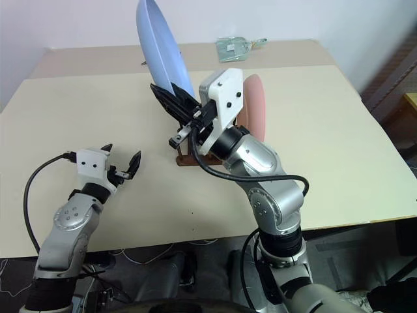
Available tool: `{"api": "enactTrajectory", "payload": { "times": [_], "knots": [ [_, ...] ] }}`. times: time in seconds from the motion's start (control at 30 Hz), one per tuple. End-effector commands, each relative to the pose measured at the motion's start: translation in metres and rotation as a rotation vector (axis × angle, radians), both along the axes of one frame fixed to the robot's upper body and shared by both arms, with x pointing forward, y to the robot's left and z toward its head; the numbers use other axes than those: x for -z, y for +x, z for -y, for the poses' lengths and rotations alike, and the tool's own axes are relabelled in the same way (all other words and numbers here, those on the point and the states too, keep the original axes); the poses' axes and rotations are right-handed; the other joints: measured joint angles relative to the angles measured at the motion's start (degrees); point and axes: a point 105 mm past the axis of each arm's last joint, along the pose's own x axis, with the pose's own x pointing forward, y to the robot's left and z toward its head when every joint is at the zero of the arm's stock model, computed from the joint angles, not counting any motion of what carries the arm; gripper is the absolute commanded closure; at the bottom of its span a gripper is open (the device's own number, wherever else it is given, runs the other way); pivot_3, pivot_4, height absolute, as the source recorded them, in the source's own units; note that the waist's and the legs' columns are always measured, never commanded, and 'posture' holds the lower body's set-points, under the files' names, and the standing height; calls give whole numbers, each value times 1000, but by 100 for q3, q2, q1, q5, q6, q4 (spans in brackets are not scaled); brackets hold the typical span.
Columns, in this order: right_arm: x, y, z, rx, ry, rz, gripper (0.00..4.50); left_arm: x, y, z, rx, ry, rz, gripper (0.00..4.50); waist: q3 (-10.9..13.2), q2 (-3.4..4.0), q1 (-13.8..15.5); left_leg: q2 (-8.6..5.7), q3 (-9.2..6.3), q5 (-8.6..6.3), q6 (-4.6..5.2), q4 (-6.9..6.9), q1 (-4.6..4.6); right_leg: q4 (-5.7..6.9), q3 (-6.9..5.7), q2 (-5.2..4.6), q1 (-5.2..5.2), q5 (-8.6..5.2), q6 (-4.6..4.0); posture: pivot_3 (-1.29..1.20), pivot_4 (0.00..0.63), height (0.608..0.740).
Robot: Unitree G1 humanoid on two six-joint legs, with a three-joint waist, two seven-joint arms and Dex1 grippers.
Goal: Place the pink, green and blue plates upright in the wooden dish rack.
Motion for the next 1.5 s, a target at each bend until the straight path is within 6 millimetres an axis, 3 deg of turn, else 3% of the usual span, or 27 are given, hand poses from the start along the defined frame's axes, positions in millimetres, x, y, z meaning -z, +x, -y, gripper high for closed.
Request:
{"api": "enactTrajectory", "payload": {
  "times": [0.03, 0.3, 0.67, 0.97, 1.2, 1.23, 1.3, 1.43, 1.5],
  "knots": [
    [-14, -9, -1, -44, 89, -34, 4500, -9, 1, 2, 9, 15, 44, 460, 0, 1, 0, 0, 1, 0, 1, -1, 0, -1, 0, 0, 0, 0, 0, 0, 150, 740],
    [-7, -11, -9, -85, 96, -146, 4500, -10, -5, 3, 24, 36, 40, 460, 0, 0, -1, 0, 3, -1, 3, 0, -2, -3, -1, 0, 0, 0, 1, 0, 150, 740],
    [10, -1, -5, -23, 155, -314, 4500, -12, -14, 8, 59, 51, 26, 460, 0, 1, -1, 0, 3, -1, 4, 0, -2, -3, -1, 0, 0, 0, 0, 0, 150, 740],
    [24, 19, 2, 53, 194, -469, 4500, -21, -23, 27, 215, 55, 30, 460, 0, 2, -5, 0, 3, -1, 4, 0, -2, -3, -1, 1, -1, -4, -6, 0, 150, 740],
    [31, 32, 3, 77, 201, -545, 4500, -14, -38, 43, 362, 87, -34, 460, 2, 11, -6, 0, 3, -1, 5, 0, -2, -4, -1, 1, 0, -10, -18, 0, 150, 740],
    [31, 34, 4, 82, 199, -546, 3762, -13, -38, 42, 362, 88, -35, 373, 2, 12, -5, 0, 3, 0, 5, 0, -2, -4, -1, 1, 0, -10, -17, 0, 150, 740],
    [29, 35, 3, 80, 189, -533, 3102, -13, -37, 43, 359, 88, -36, 373, 2, 12, -5, 0, 3, 0, 5, 1, -2, -4, -1, 1, 1, -10, -17, 0, 150, 740],
    [22, 35, 2, 92, 132, -457, 1019, -11, -36, 45, 363, 91, -39, 373, 2, 13, -6, 0, 3, 0, 7, 0, -2, -4, -1, 2, 0, -10, -16, 0, 150, 740],
    [19, 35, 3, 105, 95, -410, 1019, -10, -36, 46, 367, 93, -42, 373, 3, 14, -7, 0, 3, 1, 7, 1, -2, -4, -1, 3, 1, -10, -16, 0, 150, 740]
  ]
}}
